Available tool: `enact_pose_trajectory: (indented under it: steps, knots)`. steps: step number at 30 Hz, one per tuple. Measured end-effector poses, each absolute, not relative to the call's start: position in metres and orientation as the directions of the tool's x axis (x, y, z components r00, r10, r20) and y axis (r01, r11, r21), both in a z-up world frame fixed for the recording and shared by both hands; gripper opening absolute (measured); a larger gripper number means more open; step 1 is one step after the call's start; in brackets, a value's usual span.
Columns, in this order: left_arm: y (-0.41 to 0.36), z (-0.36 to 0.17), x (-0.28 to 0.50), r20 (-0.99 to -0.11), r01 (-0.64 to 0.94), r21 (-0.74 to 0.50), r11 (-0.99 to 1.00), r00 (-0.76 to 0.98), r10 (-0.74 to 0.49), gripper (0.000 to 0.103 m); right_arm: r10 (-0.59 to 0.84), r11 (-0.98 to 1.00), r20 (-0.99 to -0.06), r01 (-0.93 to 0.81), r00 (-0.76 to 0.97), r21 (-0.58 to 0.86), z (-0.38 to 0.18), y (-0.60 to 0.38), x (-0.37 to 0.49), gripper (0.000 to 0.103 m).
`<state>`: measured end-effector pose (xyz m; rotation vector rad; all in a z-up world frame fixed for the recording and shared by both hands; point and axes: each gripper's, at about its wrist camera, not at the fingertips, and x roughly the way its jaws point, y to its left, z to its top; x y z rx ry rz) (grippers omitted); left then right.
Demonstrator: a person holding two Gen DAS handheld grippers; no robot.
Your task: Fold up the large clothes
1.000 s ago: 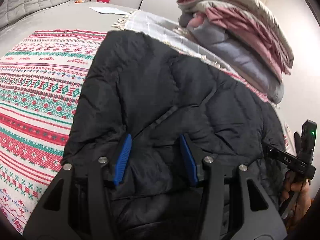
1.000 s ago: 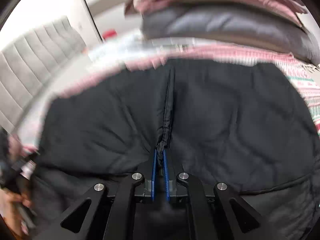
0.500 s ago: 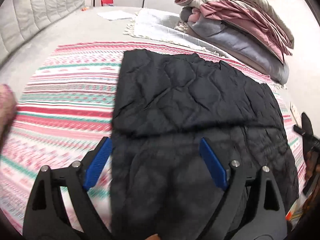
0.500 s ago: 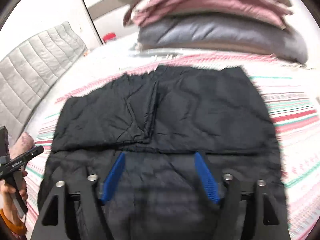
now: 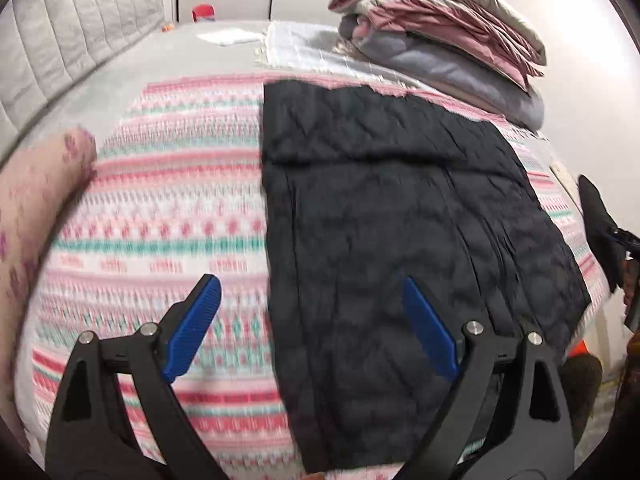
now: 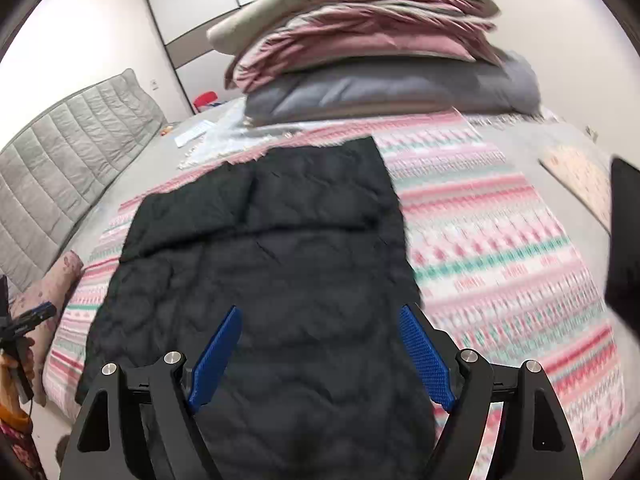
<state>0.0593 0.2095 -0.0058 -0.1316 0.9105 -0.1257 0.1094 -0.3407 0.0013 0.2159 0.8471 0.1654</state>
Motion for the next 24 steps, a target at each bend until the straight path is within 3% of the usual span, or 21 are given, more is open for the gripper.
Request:
enact_pose_trajectory:
  steps: [11,17,24]
  knots:
    - [0.22,-0.103,0.029,-0.858,-0.009,-0.338,0.941,0.415,-0.304,0.091,0.258,0.944,-0.812,0.043,0.524,0.328,-0.092,-0.39,0.052,0.082]
    - [0.198,-0.072,0.046,-0.817,0.093,-0.247,0.964,0.514,-0.259,0.091,0.254,0.943,-0.828,0.064,0.5,0.328,-0.102,-0.392,0.05,0.082]
    - [0.19,-0.062,0.124,-0.737,0.184,-0.289,0.939,0.583,-0.342,0.091,0.267,0.944,-0.767,0.003,0.584,0.331,-0.074,-0.359,0.061,0.083]
